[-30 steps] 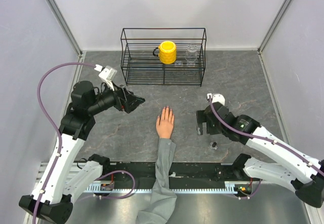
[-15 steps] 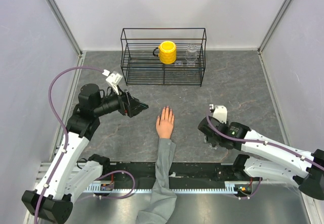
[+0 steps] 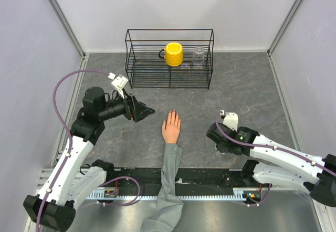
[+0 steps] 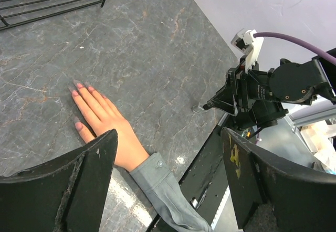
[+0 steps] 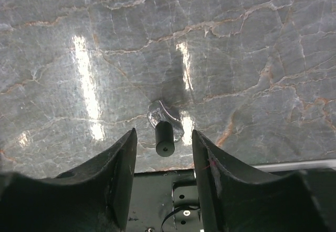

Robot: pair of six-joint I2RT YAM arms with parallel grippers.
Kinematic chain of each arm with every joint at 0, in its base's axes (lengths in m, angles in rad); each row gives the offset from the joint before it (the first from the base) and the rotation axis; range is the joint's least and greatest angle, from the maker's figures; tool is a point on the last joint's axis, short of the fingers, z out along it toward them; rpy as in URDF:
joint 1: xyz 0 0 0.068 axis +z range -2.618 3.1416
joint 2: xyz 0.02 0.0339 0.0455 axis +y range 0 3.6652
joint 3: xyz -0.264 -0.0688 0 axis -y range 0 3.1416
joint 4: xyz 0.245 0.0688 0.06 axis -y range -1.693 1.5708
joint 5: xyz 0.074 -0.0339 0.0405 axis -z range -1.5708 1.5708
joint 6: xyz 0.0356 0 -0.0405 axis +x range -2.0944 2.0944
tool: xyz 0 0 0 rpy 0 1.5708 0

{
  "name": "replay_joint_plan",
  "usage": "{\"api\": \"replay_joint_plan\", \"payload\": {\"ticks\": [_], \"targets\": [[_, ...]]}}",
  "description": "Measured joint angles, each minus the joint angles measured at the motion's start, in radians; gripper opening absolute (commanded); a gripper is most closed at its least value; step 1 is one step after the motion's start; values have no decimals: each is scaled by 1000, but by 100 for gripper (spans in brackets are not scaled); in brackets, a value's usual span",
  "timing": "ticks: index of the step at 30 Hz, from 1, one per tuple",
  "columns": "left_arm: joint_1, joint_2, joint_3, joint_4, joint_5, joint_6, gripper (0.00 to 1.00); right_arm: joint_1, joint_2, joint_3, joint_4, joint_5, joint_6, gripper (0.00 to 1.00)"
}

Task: Paint the nails

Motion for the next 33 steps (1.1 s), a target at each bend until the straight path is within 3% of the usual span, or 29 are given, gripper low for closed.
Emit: {"api": "replay_joint_plan", "payload": {"ticks": [18, 26, 29, 31, 32, 33], "targets": [[0, 3, -24, 23, 24, -11, 85, 0, 78, 0, -7, -60, -16, 47], [0, 2, -32, 24, 42, -17, 84, 1, 99, 0, -1, -58, -31, 38], [0, 2, -32, 24, 45, -18, 84, 1, 99, 0, 2, -58, -35, 33], [0, 2, -32, 24, 48, -18, 82, 1, 99, 0, 4, -58, -38, 24], [0, 2, -32, 24, 50, -18, 82, 1, 99, 0, 5, -58, -41, 19], [-2, 2, -32, 26, 51, -18, 82, 1, 99, 0, 10, -58, -42, 7]]}}
